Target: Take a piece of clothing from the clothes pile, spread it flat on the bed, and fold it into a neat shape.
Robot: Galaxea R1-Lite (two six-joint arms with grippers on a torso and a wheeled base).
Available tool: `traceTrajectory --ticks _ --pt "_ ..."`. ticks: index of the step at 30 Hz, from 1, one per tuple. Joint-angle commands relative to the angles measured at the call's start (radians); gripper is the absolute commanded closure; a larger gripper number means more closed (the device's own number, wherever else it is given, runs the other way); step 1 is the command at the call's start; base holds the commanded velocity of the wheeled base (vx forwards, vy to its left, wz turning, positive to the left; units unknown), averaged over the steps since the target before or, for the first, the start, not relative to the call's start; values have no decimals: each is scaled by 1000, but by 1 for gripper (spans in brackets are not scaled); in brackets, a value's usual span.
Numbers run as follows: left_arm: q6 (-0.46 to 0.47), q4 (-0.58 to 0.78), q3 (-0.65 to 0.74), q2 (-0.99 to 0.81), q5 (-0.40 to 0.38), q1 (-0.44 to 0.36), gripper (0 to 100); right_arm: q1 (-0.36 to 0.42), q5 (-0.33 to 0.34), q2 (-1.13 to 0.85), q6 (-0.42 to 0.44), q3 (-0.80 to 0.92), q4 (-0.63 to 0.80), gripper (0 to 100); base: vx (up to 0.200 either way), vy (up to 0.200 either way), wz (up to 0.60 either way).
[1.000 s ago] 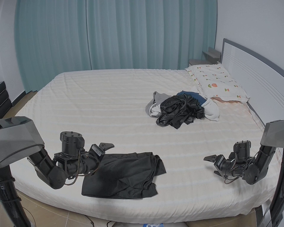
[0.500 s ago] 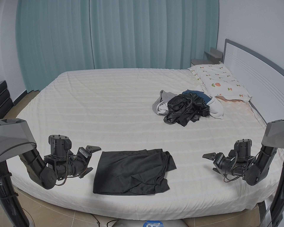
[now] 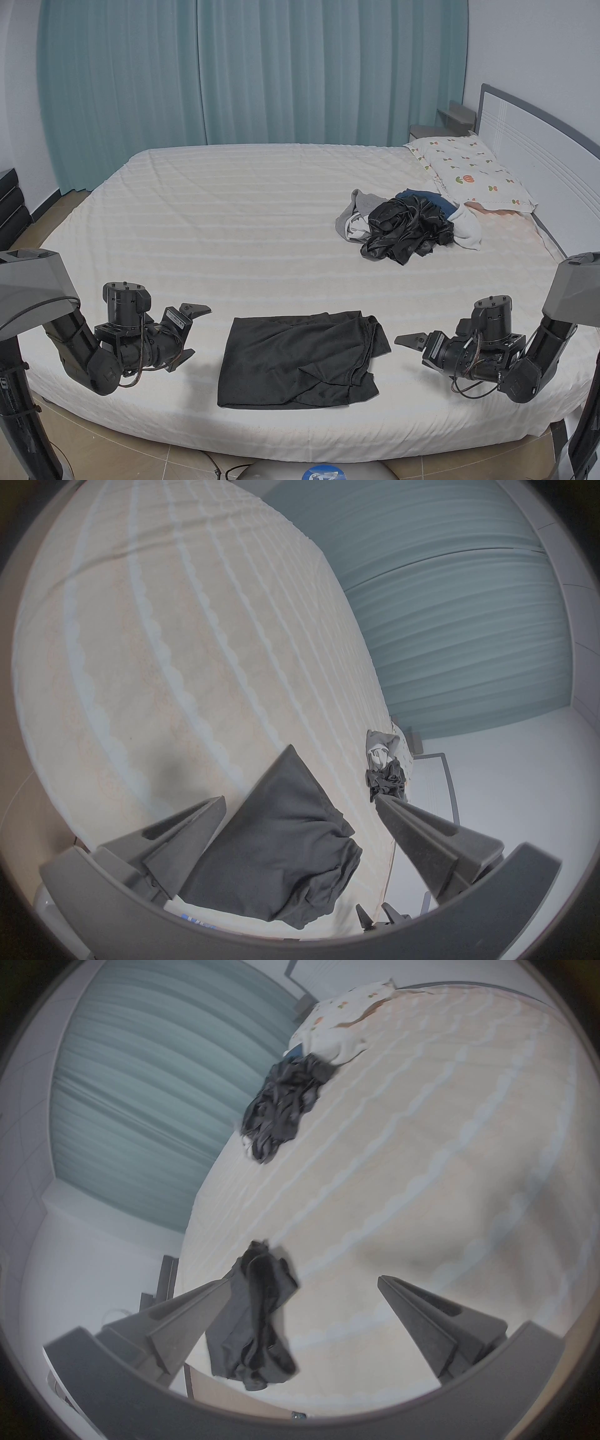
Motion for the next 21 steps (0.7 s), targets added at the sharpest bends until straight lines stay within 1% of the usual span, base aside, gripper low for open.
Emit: traceTrajectory --ticks 1,8,13,15,17,21 --pt "0 -1 2 6 -16 1 0 74 -19 30 -13 -55 42 0 0 200 0" --pt "-1 -1 -7 12 -17 23 0 123 -39 94 -16 -112 45 0 0 200 0" --pt "-1 -1 -14 19 -17 29 0 132 -39 125 -20 -145 46 0 0 200 0" --pt "0 -1 -14 23 -17 29 0 134 -40 136 -37 -151 49 0 0 200 0" --pt "0 -1 -12 28 -16 29 0 132 -42 143 -54 -156 51 0 0 0 0" --pt "2 -1 -12 29 -16 29 0 132 -71 151 -71 -155 51 0 0 0 0"
